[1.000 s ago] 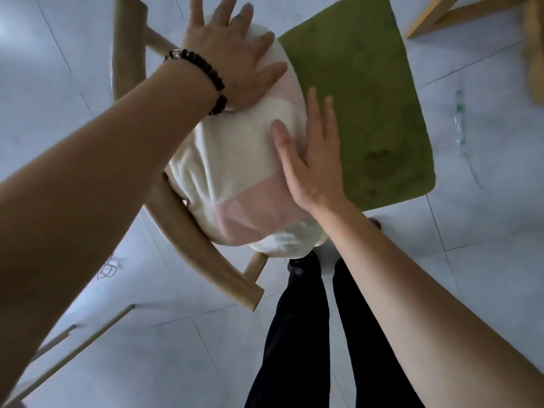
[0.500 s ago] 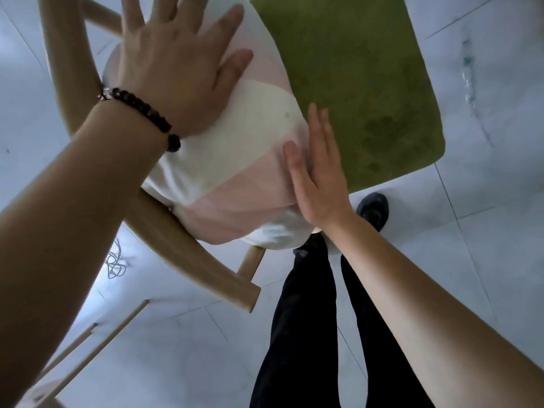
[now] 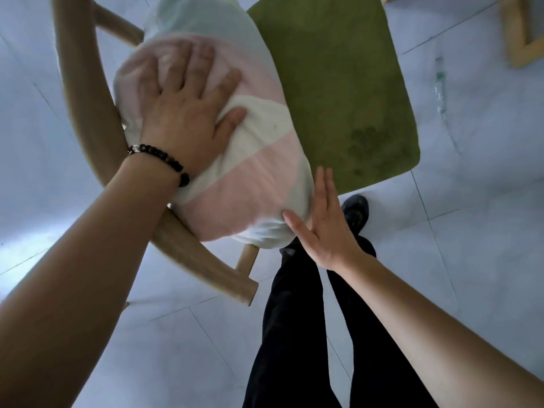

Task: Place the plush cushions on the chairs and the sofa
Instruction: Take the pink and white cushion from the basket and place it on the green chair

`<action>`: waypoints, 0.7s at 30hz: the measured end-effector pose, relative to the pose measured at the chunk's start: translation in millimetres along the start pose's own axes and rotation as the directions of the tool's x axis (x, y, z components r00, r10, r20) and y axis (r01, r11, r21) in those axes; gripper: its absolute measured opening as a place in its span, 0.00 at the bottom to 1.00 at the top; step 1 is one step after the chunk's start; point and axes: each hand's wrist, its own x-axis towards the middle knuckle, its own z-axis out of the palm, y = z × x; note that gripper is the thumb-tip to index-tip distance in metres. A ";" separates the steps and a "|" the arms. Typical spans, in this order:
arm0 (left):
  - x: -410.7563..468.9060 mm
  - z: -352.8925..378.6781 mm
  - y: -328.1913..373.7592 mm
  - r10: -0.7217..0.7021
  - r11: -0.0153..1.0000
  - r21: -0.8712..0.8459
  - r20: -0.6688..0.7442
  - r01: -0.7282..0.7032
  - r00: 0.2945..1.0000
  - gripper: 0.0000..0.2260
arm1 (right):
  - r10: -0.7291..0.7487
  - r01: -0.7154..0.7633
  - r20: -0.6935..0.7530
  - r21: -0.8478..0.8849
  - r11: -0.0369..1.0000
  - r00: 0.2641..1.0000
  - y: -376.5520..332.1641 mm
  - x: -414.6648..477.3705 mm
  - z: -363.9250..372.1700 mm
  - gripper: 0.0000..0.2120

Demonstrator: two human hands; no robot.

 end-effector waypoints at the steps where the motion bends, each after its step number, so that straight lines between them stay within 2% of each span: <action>1: 1.8 -0.3 1.0 -0.005 1.000 -0.008 0.005 0.005 1.000 0.28 | -0.022 0.022 -0.058 0.006 1.000 0.998 -4.2 -4.6 2.6 0.50; 3: 3.6 -0.2 3.2 -0.008 1.000 -0.003 0.007 0.008 1.000 0.28 | -0.096 0.104 -0.208 0.029 0.994 0.973 -21.1 -5.4 13.1 0.52; 5: 2.2 0.8 5.7 -0.006 1.000 0.012 -0.009 0.006 1.000 0.27 | -0.160 0.195 -0.361 0.063 0.979 0.919 -39.0 5.0 27.0 0.53; 8: 2.7 2.5 3.5 0.003 1.000 0.010 -0.031 -0.003 1.000 0.27 | -0.267 0.272 -0.446 -0.055 0.961 0.854 -38.1 27.1 47.7 0.53; 10: 4.1 3.1 0.7 0.021 1.000 -0.001 -0.019 -0.021 1.000 0.27 | -0.276 0.232 -0.387 -0.156 0.960 0.880 -15.2 26.0 55.6 0.53; 13: 3.3 0.7 -1.3 0.031 0.999 -0.005 0.000 -0.031 1.000 0.29 | -0.261 0.190 -0.219 -0.298 0.935 0.940 21.2 7.1 48.3 0.53; 15: -1.6 -5.8 2.9 0.028 0.999 -0.035 -0.015 -0.029 0.999 0.29 | -0.236 0.181 -0.127 -0.340 0.923 0.963 36.8 -2.5 33.6 0.52; 18: -17.2 -17.5 14.5 0.011 0.997 -0.073 -0.117 -0.020 0.993 0.31 | -0.108 0.088 -0.110 -0.179 0.980 0.988 27.9 -2.7 2.8 0.48; 21: -42.9 -14.9 27.3 -0.022 0.994 -0.113 -0.173 0.003 0.985 0.37 | -0.007 0.032 -0.227 0.103 0.994 0.974 -8.8 30.4 -23.6 0.33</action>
